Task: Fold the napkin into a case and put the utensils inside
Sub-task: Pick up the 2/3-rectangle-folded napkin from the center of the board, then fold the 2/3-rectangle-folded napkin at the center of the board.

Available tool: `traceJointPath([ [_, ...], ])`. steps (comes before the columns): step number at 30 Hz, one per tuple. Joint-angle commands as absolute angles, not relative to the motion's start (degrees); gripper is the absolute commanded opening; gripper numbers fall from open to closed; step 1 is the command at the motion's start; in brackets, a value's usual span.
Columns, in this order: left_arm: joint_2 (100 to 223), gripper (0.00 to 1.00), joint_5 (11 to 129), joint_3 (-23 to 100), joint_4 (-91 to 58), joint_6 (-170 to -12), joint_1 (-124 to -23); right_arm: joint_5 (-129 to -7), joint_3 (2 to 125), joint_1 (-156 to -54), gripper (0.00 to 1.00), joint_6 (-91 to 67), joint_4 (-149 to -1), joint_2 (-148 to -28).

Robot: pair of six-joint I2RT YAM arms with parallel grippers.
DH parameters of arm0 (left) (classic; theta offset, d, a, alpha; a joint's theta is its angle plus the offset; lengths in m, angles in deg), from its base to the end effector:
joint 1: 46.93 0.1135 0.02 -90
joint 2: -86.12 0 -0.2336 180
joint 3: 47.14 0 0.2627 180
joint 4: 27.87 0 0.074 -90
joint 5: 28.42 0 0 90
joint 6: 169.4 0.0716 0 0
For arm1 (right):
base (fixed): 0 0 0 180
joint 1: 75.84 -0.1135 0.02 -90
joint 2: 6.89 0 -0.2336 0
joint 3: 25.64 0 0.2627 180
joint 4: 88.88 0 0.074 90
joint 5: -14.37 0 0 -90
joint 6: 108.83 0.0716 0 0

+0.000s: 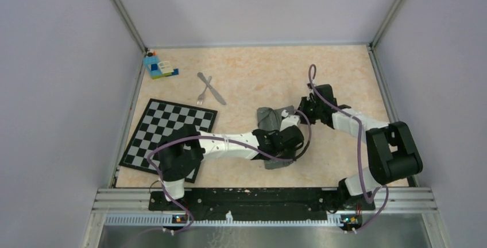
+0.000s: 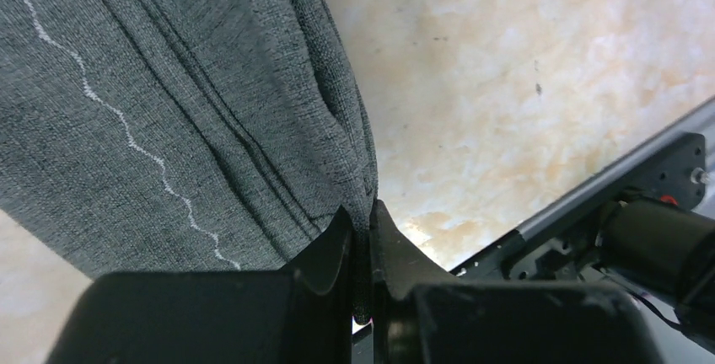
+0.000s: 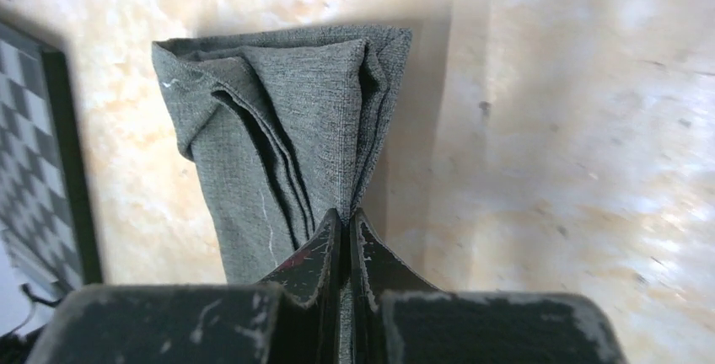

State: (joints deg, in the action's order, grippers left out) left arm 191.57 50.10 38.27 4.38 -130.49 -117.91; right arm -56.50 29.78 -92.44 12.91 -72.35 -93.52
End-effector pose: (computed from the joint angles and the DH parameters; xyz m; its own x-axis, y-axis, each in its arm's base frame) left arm 0.1494 -0.3898 0.1346 -0.8520 0.1317 -0.5067 0.3564 0.8549 -0.3771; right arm 0.3059 0.1157 0.1057 -0.8563 0.2634 -0.4443 -0.0360 0.8277 0.5600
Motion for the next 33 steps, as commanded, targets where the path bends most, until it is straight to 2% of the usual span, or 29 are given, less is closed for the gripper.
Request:
traceJointPath([
  [1,190.73,0.00,55.08,33.42,-12.85,-130.83,-118.20,-64.11,33.73,-92.00,0.00,6.06,-60.46,-88.58],
  [8,185.51,0.00,57.01,20.39,-31.08,-131.75,-117.83,-74.16,39.80,-96.38,0.00,6.07,-49.97,-89.29],
  [13,182.11,0.00,59.70,10.51,-43.91,-133.10,-117.08,-82.81,45.76,-103.20,0.00,10.07,-44.08,-90.93],
  [20,178.55,0.00,60.56,1.05,-52.89,-133.84,-116.97,-90.24,56.09,-112.85,0.00,17.84,-36.90,-99.59],
  [25,176.20,0.03,60.35,-5.17,-57.00,-135.56,-116.81,-89.51,61.23,-116.26,0.00,25.46,-34.21,-105.11],
  [29,174.47,0.13,60.02,-8.65,-57.47,-137.08,-116.54,-90.52,66.56,-117.89,0.00,26.40,-30.97,-110.14],
  [31,173.42,0.22,59.62,-10.15,-57.56,-137.90,-116.53,-91.01,68.78,-118.83,0.00,26.29,-29.51,-112.40],
  [33,171.56,0.36,59.39,-11.14,-55.60,-138.00,-116.53,-91.72,70.56,-119.64,0.00,26.27,-28.61,-114.14],
])
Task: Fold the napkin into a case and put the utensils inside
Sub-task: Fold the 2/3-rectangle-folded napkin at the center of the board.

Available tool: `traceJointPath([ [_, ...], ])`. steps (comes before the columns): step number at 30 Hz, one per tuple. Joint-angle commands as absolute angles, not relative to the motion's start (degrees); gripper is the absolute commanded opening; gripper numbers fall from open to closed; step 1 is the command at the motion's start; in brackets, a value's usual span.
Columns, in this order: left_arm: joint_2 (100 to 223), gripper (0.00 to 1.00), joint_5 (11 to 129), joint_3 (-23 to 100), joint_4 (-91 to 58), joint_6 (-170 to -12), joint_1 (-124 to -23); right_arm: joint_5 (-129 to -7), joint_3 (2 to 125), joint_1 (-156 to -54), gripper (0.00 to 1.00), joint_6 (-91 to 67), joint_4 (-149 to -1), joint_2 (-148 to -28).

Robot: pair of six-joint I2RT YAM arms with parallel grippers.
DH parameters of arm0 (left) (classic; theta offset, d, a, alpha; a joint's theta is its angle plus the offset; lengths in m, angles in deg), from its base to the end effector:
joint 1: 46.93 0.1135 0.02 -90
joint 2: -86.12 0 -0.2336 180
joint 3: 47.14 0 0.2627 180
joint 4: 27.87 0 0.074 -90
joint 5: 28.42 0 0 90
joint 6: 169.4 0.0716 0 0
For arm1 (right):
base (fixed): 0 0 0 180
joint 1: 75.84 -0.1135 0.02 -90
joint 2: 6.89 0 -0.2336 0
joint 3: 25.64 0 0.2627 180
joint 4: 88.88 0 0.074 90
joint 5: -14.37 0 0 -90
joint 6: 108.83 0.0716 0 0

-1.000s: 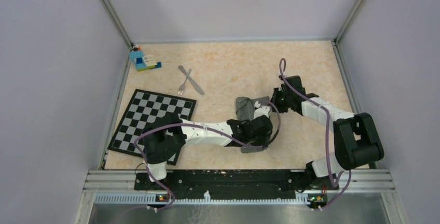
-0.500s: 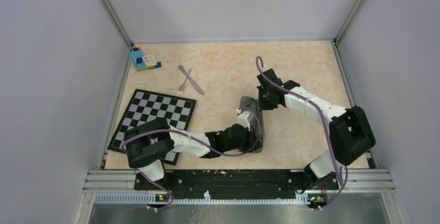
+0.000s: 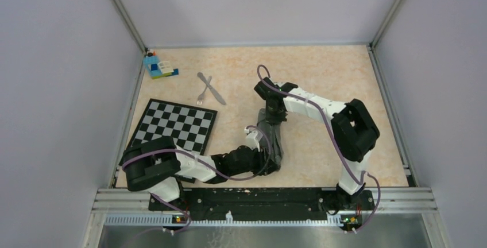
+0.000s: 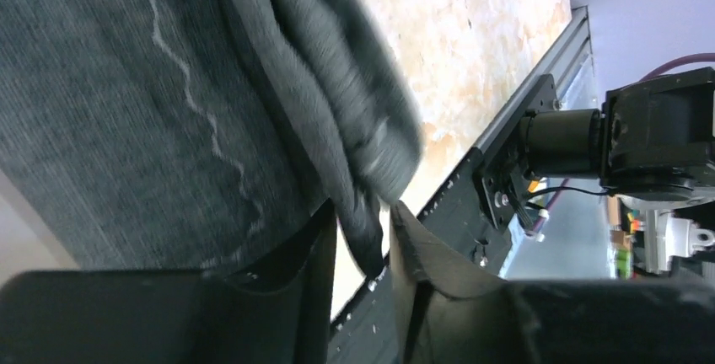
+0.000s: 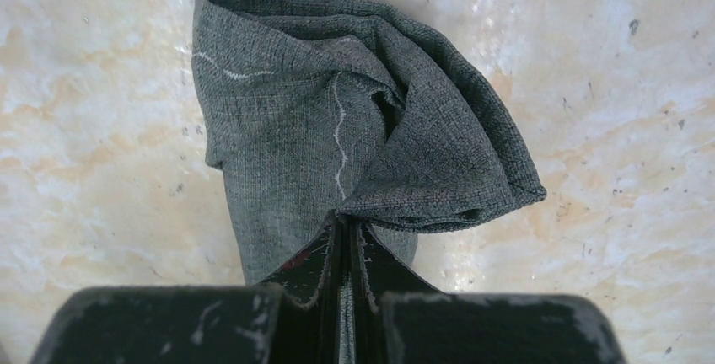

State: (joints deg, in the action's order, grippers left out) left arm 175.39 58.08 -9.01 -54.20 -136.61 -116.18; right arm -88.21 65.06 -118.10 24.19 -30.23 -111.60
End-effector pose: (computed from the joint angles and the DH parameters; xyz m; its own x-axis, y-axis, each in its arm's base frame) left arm 0.1153 -0.2920 0.0815 -0.8487 -0.1283 -0.5131 0.3699 0.5494 -0.7492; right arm 0.2896 0.2420 0.1385 -0.9315 0.0533 -0.3597 0.0372 0.9980 0.0513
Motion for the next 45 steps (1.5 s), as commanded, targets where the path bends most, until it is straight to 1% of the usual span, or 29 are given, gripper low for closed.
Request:
traceJointPath([
  [1,170.26,0.45,59.34,-11.61,-54.56,-137.79,-116.53,-92.13,71.28,-119.96,0.00,26.01,-28.34,-115.13],
  [4,163.50,0.64,58.06,-13.18,-49.24,-137.50,-116.53,-93.33,73.46,-120.29,0.00,25.04,-26.75,-117.07],
  [6,157.47,0.73,55.51,-13.36,-41.72,-136.80,-116.45,-93.88,74.17,-120.21,0.00,23.87,-25.99,-117.66],
  [9,147.45,0.79,50.73,-14.49,-32.63,-137.10,-115.62,-94.15,73.88,-120.29,0.00,22.49,-26.21,-117.20],
  [10,145.06,0.79,50.98,-15.08,-30.60,-137.55,-114.26,-94.17,73.62,-120.20,0.00,22.21,-26.54,-116.93],
  [11,143.47,0.74,52.63,-15.90,-30.00,-137.88,-111.83,-94.12,73.21,-120.20,0.00,22.06,-26.89,-116.67],
  [13,142.51,0.61,58.89,-17.83,-32.58,-138.31,-104.44,-94.07,72.83,-120.27,0.00,22.09,-27.37,-116.41],
  [15,144.18,0.53,65.02,-18.51,-37.14,-137.98,-99.49,-93.85,72.83,-120.27,0.00,22.06,-27.38,-116.55],
  [16,145.78,0.50,66.56,-17.87,-39.10,-136.96,-98.35,-93.90,72.93,-120.31,0.00,22.23,-27.24,-116.55],
  [17,147.71,0.51,67.19,-16.75,-40.56,-135.68,-97.78,-93.98,72.96,-120.27,0.00,22.40,-27.15,-116.48],
  [19,152.67,0.60,67.47,-13.99,-42.85,-133.62,-96.78,-93.45,73.05,-120.31,0.00,22.54,-27.19,-116.40],
  [21,158.59,0.62,70.87,-12.03,-47.34,-133.43,-94.74,-93.26,73.60,-120.31,0.00,22.64,-26.85,-116.32],
  [22,161.30,0.61,72.37,-11.83,-50.40,-134.17,-93.91,-93.29,73.86,-120.31,0.00,22.65,-26.67,-116.34],
  [24,166.42,0.55,73.89,-11.14,-55.76,-134.31,-93.07,-93.65,74.36,-120.39,0.00,22.65,-26.10,-116.22],
  [28,176.48,0.49,75.51,-6.50,-54.19,-134.52,-92.52,-93.47,75.29,-120.57,0.00,22.67,-25.55,-115.97],
  [30,181.97,0.43,78.31,-3.85,-51.96,-136.37,-91.99,-93.58,75.97,-121.02,0.00,22.57,-25.39,-116.29],
  [32,185.05,0.40,79.17,-3.23,-51.67,-138.87,-92.04,-94.26,77.32,-121.82,0.00,22.61,-24.73,-117.16],
  [36,186.82,0.38,79.35,-4.39,-54.88,-140.64,-92.02,-94.32,79.19,-123.08,0.00,23.84,-23.87,-119.53],
  [39,186.91,0.37,79.02,-3.29,-52.99,-140.21,-92.01,-92.27,79.63,-123.45,0.00,25.42,-24.81,-120.47],
  [45,185.19,0.35,77.33,-5.27,-54.77,-139.36,-91.76,-86.80,75.88,-123.48,0.00,29.01,-29.58,-119.70],
])
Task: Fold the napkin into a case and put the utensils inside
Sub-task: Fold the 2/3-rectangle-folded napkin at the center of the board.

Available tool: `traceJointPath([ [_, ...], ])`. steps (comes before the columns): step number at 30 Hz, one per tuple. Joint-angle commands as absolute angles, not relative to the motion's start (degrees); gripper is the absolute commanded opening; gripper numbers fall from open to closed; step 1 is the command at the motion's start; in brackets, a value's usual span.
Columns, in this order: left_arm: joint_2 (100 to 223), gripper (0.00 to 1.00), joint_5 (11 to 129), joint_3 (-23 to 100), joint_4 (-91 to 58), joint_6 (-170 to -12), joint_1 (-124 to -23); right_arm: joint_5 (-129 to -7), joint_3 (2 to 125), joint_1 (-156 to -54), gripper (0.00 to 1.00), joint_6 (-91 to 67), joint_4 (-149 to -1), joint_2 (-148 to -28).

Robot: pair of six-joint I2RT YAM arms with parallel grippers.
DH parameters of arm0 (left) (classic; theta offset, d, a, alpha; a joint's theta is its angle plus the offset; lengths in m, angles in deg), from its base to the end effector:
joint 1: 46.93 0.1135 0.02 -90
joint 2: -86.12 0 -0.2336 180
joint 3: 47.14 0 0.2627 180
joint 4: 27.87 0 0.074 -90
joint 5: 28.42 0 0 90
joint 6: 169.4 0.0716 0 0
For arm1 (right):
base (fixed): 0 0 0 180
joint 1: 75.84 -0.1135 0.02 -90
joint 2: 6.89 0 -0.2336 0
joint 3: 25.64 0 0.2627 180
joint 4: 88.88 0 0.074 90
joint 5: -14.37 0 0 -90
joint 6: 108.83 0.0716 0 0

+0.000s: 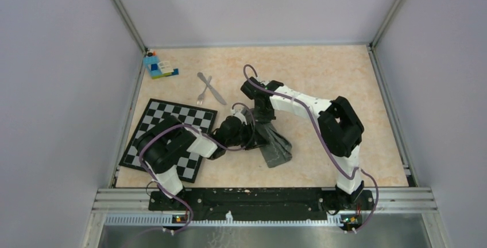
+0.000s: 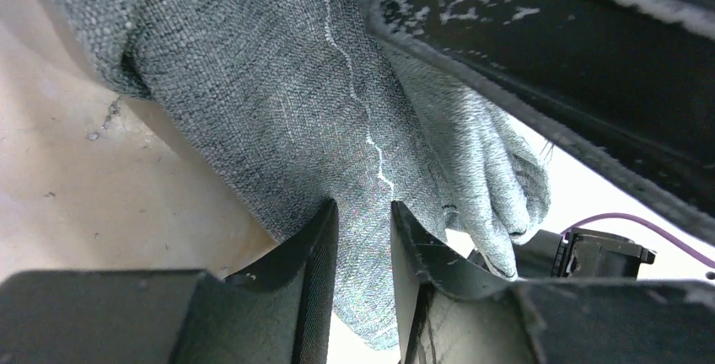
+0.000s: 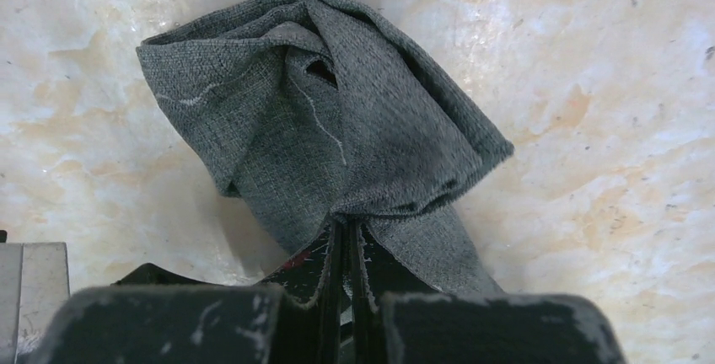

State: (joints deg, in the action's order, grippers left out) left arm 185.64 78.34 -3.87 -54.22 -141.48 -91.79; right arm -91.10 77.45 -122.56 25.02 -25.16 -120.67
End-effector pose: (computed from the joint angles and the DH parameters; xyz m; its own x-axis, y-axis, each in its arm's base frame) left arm 0.2181 -0.2461 0.0544 -0.9188 -0.2793 -0.2789 0.0870 0.5459 -0.8333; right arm 0.2955 0.2860 0.1408 -0.9282 -0.0118 -0.3718 -0.0131 0.9999 0.0009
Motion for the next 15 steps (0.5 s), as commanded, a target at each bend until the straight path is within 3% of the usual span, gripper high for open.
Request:
traceJointPath([
  [1,184.70,0.36,77.81,-5.39,-54.98,-138.68,-91.62,-86.09,74.62,-123.48,0.00,29.53,-30.89,-118.90],
  [5,180.31,0.45,79.98,-8.47,-58.43,-137.41,-90.80,-85.31,71.38,-122.98,0.00,30.35,-34.81,-116.72],
  [10,171.05,0.62,78.98,-10.94,-49.38,-135.97,-86.32,-84.35,69.47,-121.66,0.00,31.82,-36.36,-115.07],
  [15,171.69,0.65,78.72,-9.59,-44.33,-133.91,-81.89,-84.01,68.89,-121.34,0.00,32.88,-37.28,-114.10],
])
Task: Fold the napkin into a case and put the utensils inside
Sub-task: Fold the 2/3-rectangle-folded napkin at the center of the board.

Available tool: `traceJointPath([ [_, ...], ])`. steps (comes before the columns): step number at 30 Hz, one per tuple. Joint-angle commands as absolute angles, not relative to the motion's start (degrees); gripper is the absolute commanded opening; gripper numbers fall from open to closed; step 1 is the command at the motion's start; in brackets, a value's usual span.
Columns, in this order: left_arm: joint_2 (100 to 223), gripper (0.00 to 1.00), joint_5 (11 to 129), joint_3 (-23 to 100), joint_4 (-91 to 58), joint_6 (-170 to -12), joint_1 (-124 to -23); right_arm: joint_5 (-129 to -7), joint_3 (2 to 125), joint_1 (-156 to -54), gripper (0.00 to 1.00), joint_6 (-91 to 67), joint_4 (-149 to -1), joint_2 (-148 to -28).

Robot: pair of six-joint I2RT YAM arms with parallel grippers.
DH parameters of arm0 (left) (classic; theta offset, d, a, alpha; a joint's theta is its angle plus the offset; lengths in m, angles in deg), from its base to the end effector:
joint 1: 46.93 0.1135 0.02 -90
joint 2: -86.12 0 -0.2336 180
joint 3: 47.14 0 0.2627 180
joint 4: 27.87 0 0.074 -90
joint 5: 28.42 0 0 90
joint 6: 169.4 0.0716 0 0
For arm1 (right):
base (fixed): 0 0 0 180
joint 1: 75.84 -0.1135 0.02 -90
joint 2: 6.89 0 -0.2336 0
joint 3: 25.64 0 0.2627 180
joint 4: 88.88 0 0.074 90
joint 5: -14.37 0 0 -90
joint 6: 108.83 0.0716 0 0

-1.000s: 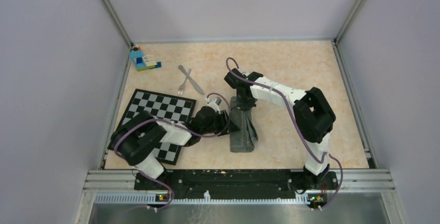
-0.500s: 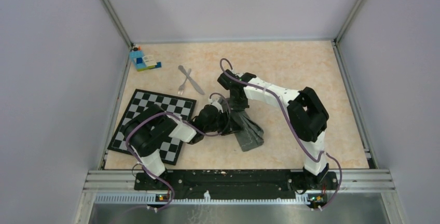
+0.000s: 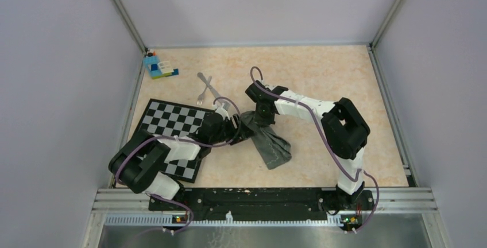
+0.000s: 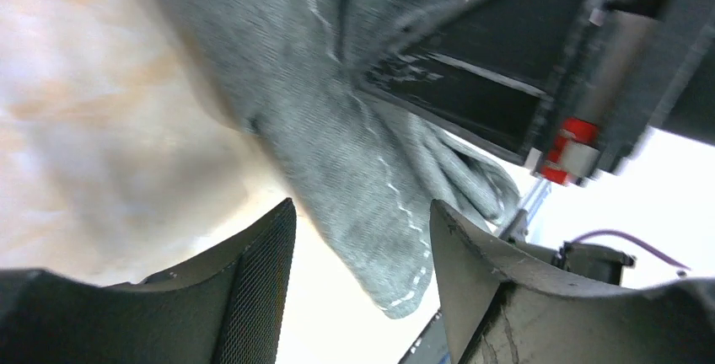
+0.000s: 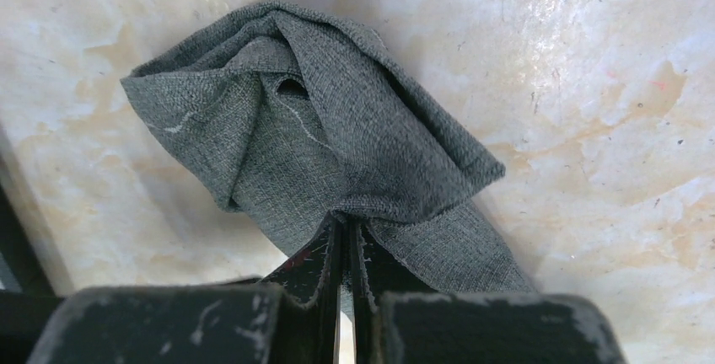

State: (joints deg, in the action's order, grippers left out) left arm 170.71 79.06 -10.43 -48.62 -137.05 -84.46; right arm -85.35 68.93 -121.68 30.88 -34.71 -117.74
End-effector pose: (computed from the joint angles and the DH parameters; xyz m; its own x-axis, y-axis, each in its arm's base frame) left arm 0.2254 -0.2003 0.0863 -0.8635 -0.3528 -0.3605 0.1188 0.5523 -0.8251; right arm 0.2899 0.2812 0.1219 -0.9339 0.1175 -0.3377 0.0690 0.9859 0.1524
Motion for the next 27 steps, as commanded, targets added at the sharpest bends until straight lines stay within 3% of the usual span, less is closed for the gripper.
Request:
traceJointPath([
  [1,173.27,0.65,79.34,-8.50,-44.26,-133.38,-81.72,-83.89,68.89,-121.31,0.00,33.22,-37.17,-114.02],
  [3,177.04,0.64,80.50,-6.12,-43.81,-132.77,-81.66,-83.55,68.72,-121.28,0.00,33.99,-37.33,-113.75],
  [9,183.58,0.48,80.32,-2.74,-44.28,-133.00,-81.68,-79.73,67.76,-121.28,0.00,38.29,-39.64,-113.03],
  [17,184.56,0.32,79.92,-0.63,-41.58,-132.40,-81.66,-72.32,57.82,-121.32,0.00,50.16,-54.96,-110.93],
  [27,182.56,0.27,79.22,-2.08,-40.65,-132.18,-81.65,-73.26,48.49,-120.46,0.00,60.85,-67.23,-106.77],
])
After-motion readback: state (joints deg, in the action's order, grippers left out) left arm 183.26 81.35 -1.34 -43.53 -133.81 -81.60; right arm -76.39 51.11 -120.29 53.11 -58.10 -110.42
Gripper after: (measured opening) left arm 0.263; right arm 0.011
